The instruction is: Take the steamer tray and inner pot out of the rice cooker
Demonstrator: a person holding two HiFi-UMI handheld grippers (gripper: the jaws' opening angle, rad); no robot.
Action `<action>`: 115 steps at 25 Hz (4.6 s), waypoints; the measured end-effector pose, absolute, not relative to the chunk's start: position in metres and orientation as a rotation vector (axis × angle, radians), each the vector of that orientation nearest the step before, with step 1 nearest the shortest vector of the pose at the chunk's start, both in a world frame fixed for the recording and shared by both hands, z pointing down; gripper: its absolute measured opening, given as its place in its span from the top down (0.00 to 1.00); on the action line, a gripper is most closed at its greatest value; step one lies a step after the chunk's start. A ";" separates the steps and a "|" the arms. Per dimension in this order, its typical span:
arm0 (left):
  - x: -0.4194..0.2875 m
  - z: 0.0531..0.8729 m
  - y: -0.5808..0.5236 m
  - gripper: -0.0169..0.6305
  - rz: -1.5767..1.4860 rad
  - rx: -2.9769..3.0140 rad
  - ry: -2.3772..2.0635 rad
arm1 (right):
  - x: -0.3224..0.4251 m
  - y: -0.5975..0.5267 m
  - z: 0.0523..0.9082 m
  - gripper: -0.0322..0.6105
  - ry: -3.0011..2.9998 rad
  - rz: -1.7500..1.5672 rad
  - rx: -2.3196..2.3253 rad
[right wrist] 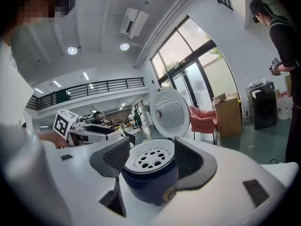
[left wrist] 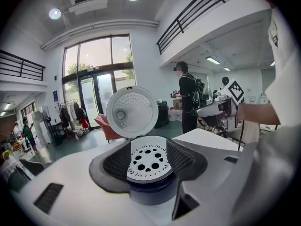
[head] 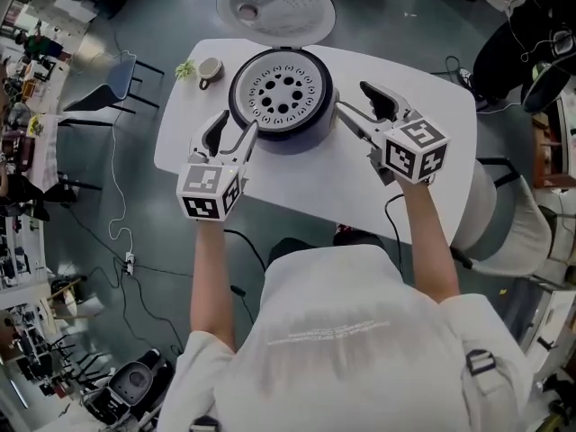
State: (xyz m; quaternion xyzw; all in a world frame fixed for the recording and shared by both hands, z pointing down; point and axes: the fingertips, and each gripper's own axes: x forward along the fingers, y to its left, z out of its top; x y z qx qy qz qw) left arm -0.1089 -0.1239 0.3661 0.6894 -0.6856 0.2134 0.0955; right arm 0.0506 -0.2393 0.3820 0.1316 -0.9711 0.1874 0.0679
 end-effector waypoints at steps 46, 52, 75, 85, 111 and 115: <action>-0.214 0.496 -0.278 0.50 1.144 2.322 -1.199 | -0.059 -0.267 0.463 0.43 -2.611 0.698 0.926; -0.211 0.513 -0.285 0.49 1.183 2.232 -1.212 | -0.056 -0.278 0.469 0.45 -2.634 0.718 0.858; -0.227 0.509 -0.278 0.52 1.356 2.144 -1.362 | -0.061 -0.282 0.475 0.51 -2.613 0.668 0.825; -0.225 0.503 -0.265 0.64 1.281 2.178 -1.317 | -0.061 -0.278 0.474 0.56 -2.635 0.662 0.848; -0.209 0.461 -0.255 0.88 0.639 2.258 -1.377 | -0.048 -0.262 0.479 0.63 -2.553 0.572 0.850; -0.219 0.448 -0.257 0.91 0.551 2.240 -1.421 | -0.053 -0.260 0.464 0.54 -2.602 0.568 0.828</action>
